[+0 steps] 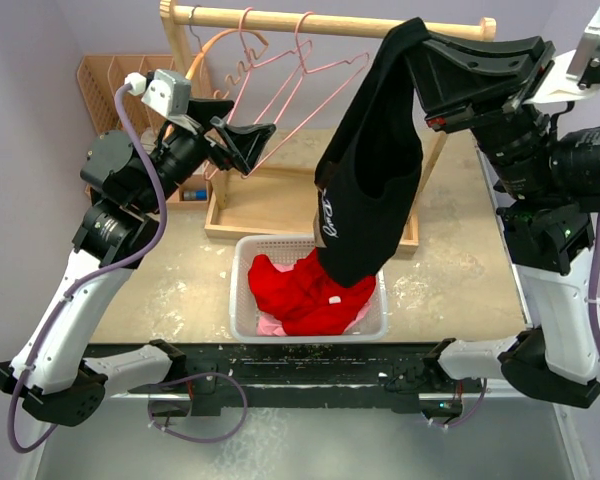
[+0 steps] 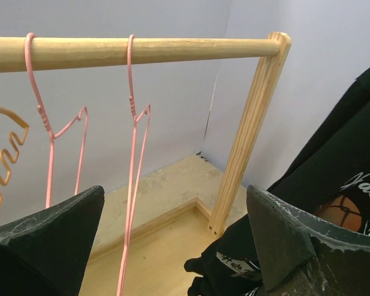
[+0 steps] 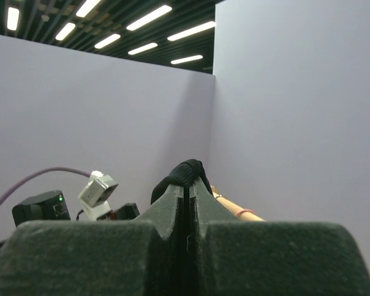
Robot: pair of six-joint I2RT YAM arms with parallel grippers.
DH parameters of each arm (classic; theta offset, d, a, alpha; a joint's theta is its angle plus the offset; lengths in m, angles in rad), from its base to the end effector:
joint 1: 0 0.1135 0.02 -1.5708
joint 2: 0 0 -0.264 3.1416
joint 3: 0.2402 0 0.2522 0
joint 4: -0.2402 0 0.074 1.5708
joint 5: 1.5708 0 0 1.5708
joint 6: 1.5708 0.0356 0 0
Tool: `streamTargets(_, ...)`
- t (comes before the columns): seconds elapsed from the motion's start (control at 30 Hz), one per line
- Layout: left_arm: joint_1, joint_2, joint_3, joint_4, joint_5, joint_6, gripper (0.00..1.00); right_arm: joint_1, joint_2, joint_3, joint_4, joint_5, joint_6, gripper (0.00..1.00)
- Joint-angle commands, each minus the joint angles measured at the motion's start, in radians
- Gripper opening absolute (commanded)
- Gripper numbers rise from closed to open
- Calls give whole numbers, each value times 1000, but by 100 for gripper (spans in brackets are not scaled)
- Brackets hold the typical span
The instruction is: Remove the t-shirt from the hanger
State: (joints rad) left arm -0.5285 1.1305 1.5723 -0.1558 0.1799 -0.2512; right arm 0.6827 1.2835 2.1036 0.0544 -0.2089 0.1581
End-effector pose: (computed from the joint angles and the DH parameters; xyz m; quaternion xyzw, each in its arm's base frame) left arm 0.1763 -0.1103 0.5421 0.1537 0.5810 -0.3528 0.7171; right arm 0.1026 0.0929 0.6702 -0.1826 0.3023 0.4140 0.8390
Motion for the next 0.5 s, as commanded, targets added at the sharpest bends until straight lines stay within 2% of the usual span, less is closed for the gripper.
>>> streamTargets(0.0,4,-27,-9,13,-30,7,99,5,-23,40,148,-31,35,0)
streamTargets(0.47,4,-46,-47,9,-69,21,99,5,-49,-162,187,-114,158,0)
